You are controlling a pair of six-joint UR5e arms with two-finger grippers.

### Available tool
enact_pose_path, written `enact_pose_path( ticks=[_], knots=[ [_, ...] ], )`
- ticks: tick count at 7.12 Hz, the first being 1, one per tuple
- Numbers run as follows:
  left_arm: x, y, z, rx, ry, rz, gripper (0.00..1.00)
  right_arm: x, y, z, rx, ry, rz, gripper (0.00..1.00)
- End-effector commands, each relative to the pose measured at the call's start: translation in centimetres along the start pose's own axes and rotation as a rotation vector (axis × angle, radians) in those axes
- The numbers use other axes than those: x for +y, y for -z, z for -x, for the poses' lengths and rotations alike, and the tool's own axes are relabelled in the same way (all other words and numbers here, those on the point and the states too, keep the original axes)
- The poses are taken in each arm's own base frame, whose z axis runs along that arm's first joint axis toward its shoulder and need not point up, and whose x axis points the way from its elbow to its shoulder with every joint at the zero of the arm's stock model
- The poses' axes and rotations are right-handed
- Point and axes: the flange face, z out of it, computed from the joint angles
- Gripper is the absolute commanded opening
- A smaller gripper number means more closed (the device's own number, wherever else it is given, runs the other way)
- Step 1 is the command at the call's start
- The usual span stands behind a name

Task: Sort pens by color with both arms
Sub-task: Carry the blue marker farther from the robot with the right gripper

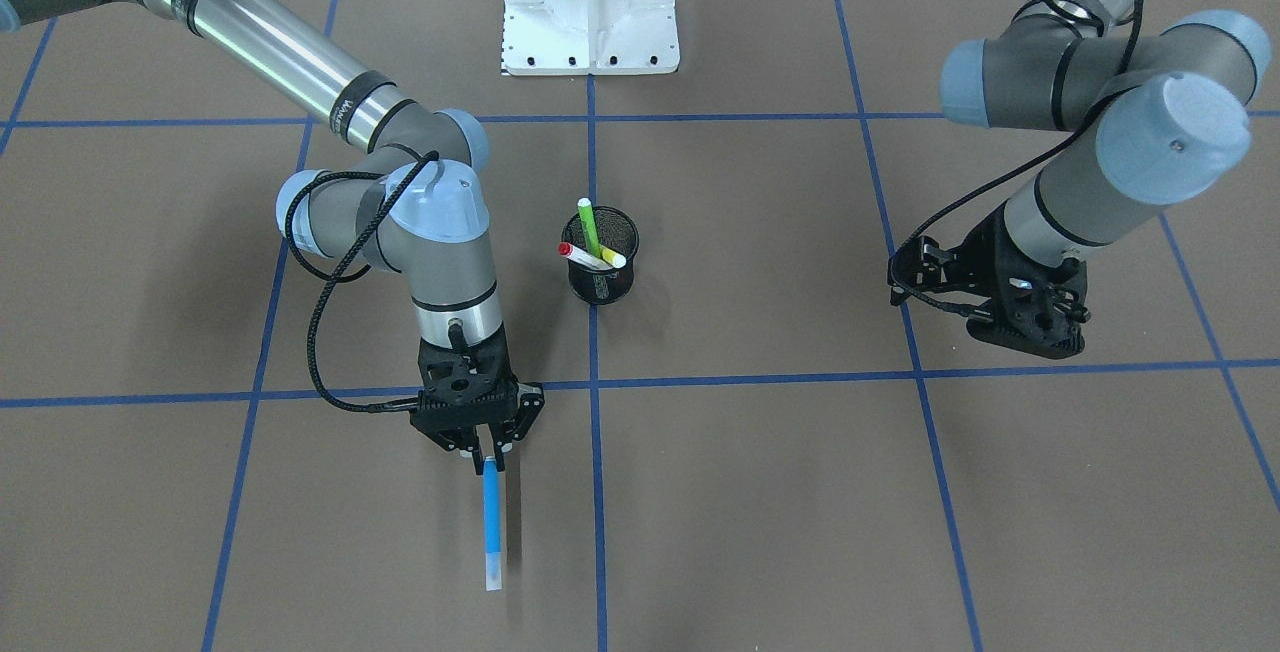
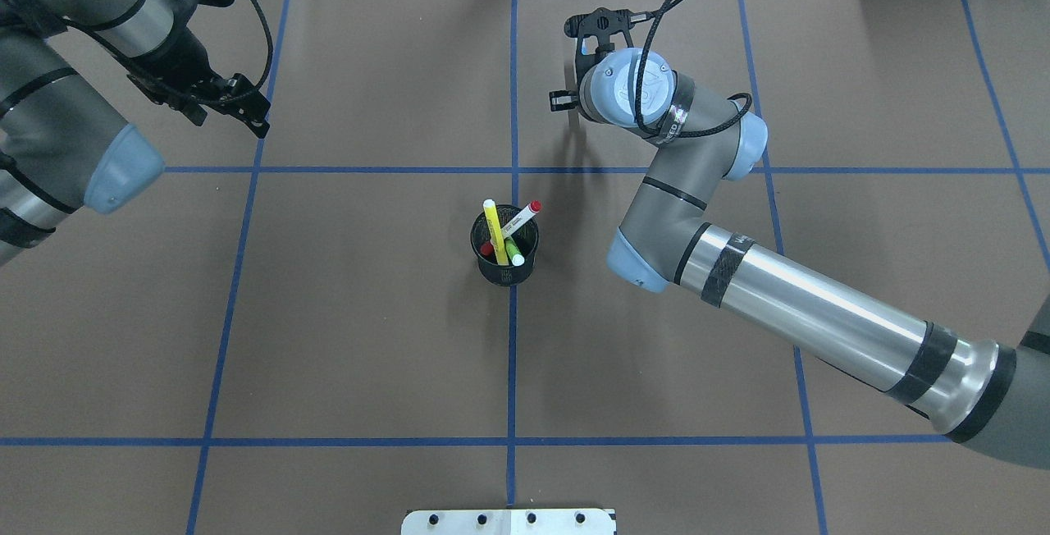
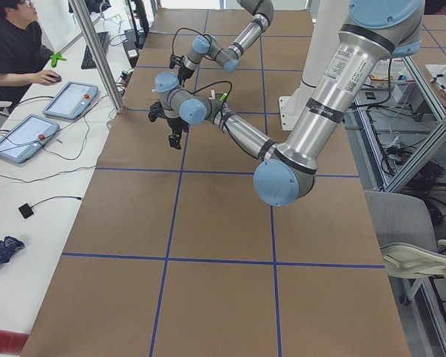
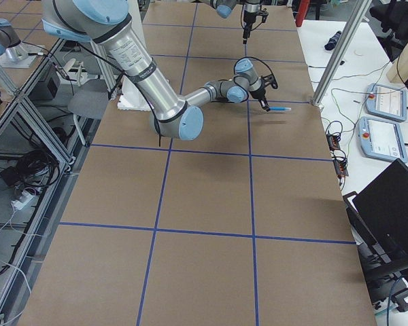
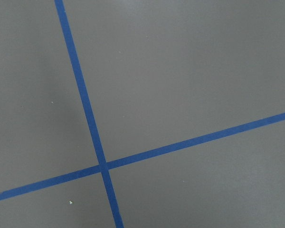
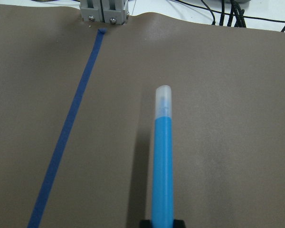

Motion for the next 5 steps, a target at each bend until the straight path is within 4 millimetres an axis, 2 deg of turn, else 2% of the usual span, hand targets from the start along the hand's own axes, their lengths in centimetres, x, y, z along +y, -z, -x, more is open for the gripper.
enact_pose_path(
  ticks=[1, 5],
  knots=[
    [-0.1, 0.1, -0.1, 0.001, -0.003, -0.002, 1.00, 0.0, -0.7, -0.3, 0.028, 0.004, -0.016, 0.00],
    [-0.1, 0.0, -0.1, -0.001, -0.002, -0.002, 1.00, 1.0, -2.0, 0.8, 0.065, 0.022, -0.036, 0.00]
  ],
)
